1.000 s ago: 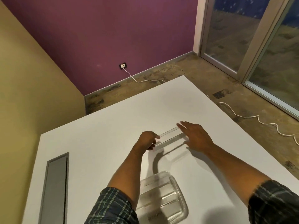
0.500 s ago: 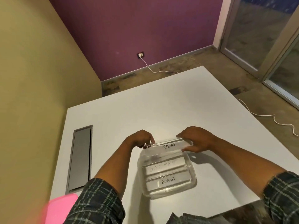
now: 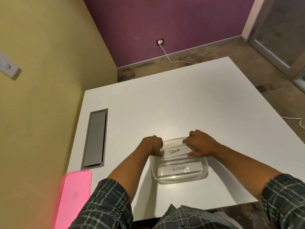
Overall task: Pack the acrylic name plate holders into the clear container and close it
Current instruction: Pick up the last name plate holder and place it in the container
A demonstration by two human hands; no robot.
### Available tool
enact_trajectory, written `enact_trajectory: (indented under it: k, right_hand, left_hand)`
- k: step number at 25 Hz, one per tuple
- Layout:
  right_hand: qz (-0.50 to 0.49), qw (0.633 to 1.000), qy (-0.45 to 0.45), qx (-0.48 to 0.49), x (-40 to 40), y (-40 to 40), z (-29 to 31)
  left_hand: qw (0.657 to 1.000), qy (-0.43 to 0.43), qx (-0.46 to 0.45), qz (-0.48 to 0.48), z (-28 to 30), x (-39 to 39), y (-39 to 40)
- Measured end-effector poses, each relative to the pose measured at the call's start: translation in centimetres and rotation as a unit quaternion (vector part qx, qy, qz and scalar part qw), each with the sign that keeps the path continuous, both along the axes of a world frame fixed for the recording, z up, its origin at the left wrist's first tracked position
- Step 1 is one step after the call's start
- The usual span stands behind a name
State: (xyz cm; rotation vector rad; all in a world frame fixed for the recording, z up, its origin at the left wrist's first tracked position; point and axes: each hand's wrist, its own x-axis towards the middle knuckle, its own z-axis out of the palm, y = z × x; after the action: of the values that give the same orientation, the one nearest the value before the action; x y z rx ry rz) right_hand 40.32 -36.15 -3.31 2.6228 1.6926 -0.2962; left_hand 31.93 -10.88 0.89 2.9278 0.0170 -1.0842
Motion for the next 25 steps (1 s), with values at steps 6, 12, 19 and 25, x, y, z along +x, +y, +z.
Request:
enact_trajectory:
  k: [6,12,19,25]
  right_hand:
    - [0.019,0.995,-0.051,-0.085,-0.9,1.0,-1.0]
    - [0.027,0.994,-0.062,-0.091,-0.9,1.3,-0.9]
    - [0.055,0.993,-0.078,0.066,-1.4,2.3,-0.1]
    - [0.034,0.980,-0.043,0.194,-2.9,9.1,1.7]
  left_hand:
    - [0.996,-0.067,0.040,-0.033,-2.5,-1.6,-0.8]
    - [0.995,-0.080,0.043,-0.048,-3.1,-1.9,-0.9]
    - [0.991,-0.132,-0.024,-0.014,-1.6,-2.6,-0.1]
    - [0.968,-0.233,-0.049,0.077,0.6,-5.7,3.7]
